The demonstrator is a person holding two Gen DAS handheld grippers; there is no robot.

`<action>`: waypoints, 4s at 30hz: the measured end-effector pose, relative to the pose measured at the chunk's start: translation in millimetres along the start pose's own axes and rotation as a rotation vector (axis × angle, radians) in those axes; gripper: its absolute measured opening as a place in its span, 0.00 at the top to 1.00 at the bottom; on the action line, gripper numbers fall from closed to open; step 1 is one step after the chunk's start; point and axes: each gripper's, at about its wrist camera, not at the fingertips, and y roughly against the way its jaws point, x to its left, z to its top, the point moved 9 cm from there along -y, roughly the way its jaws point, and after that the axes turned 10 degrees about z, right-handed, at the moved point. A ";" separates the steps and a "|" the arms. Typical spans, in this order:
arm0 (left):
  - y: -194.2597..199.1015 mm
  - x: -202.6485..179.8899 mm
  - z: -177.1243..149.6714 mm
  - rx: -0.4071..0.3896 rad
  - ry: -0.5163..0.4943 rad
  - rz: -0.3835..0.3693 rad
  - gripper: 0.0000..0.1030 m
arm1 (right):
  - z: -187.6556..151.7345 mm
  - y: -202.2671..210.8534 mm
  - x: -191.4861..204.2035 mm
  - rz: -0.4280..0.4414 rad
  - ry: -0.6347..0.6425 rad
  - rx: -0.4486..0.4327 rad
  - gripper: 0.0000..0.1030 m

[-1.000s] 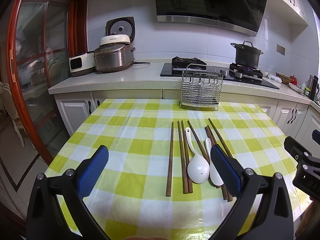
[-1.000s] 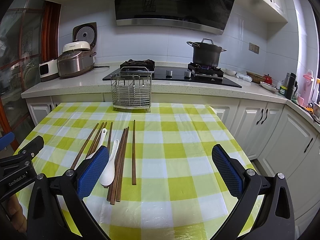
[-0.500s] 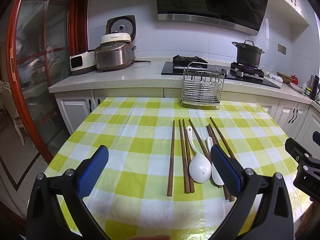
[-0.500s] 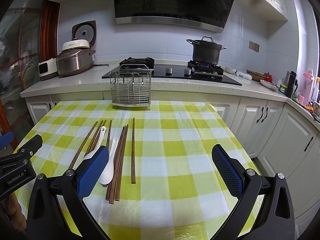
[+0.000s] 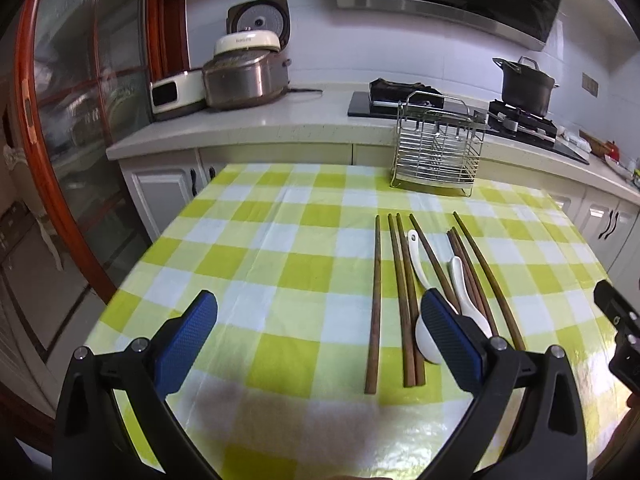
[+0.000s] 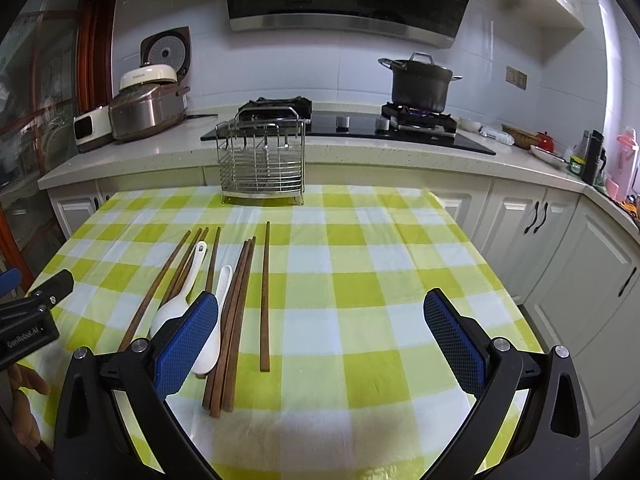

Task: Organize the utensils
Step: 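Lower the left tool onto a brown chopstick and close it while the right tool grasps another chopstick, then lift the held chopsticks upright with both tools and carry them toward the wire rack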

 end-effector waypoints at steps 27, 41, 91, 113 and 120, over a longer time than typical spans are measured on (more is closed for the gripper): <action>-147.8 -57.4 18.2 0.273 -0.069 -0.127 0.04 | 18.1 -156.4 -4.5 0.101 -0.029 0.248 0.23; -198.8 -72.7 24.7 0.376 -0.110 -0.090 0.17 | 16.3 -198.3 7.9 0.207 -0.025 0.363 0.58; -182.0 -99.4 24.0 0.307 -0.124 -0.241 0.95 | 15.8 -216.2 36.3 0.367 -0.049 0.375 0.92; -122.3 -86.1 62.2 0.159 -0.092 -0.275 0.94 | 55.6 -158.8 30.7 0.402 -0.076 0.200 0.91; -102.7 -81.7 68.5 0.121 -0.096 -0.284 0.94 | 67.3 -137.5 33.4 0.407 -0.058 0.157 0.91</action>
